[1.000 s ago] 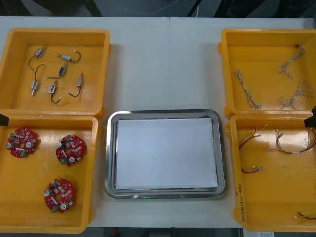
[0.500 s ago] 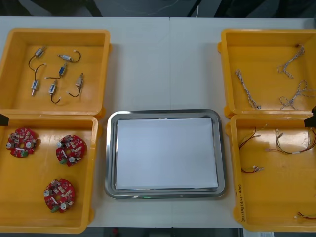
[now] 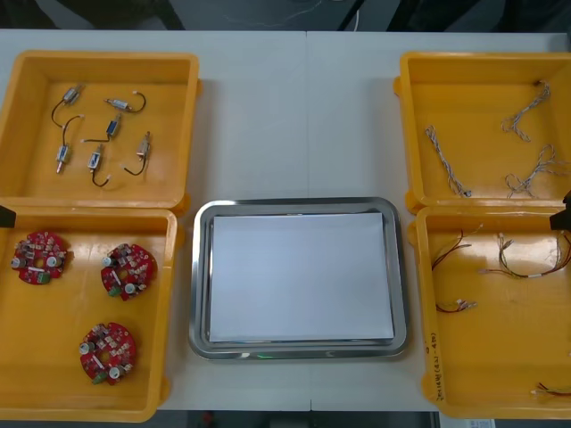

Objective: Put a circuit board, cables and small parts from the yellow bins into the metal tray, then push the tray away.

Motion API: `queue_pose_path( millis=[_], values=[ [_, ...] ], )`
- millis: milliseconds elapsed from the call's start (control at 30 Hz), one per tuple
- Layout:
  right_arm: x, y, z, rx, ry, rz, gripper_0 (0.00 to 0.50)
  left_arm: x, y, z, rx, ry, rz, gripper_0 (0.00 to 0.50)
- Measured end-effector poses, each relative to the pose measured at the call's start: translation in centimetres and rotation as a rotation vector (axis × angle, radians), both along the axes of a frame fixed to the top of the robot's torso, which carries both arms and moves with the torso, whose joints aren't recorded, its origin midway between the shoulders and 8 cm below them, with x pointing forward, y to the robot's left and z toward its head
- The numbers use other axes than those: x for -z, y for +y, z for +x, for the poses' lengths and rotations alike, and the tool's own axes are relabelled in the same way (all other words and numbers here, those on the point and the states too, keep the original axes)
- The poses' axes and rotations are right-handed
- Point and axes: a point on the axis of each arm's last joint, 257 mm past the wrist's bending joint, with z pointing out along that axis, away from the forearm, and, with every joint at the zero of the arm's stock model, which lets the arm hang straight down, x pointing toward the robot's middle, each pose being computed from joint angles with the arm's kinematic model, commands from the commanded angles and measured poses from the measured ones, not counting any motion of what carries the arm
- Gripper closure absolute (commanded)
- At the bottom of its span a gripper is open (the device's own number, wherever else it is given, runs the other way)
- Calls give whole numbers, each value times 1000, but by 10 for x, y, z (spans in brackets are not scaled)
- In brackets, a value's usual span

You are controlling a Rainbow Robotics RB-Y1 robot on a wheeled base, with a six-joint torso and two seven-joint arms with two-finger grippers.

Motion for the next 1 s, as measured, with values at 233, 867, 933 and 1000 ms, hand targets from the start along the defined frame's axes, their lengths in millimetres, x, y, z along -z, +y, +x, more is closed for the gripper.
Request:
queue_pose_path(
  millis=[233,867,933,1000],
  values=[
    [0,0,0,0,0,0,0,0,0,0,0,0,0,0],
    [0,0,0,0,0,0,0,0,0,0,0,0,0,0],
    [0,0,0,0,0,0,0,0,0,0,0,0,0,0],
    [0,0,0,0,0,0,0,0,0,0,0,0,0,0]
  ],
)
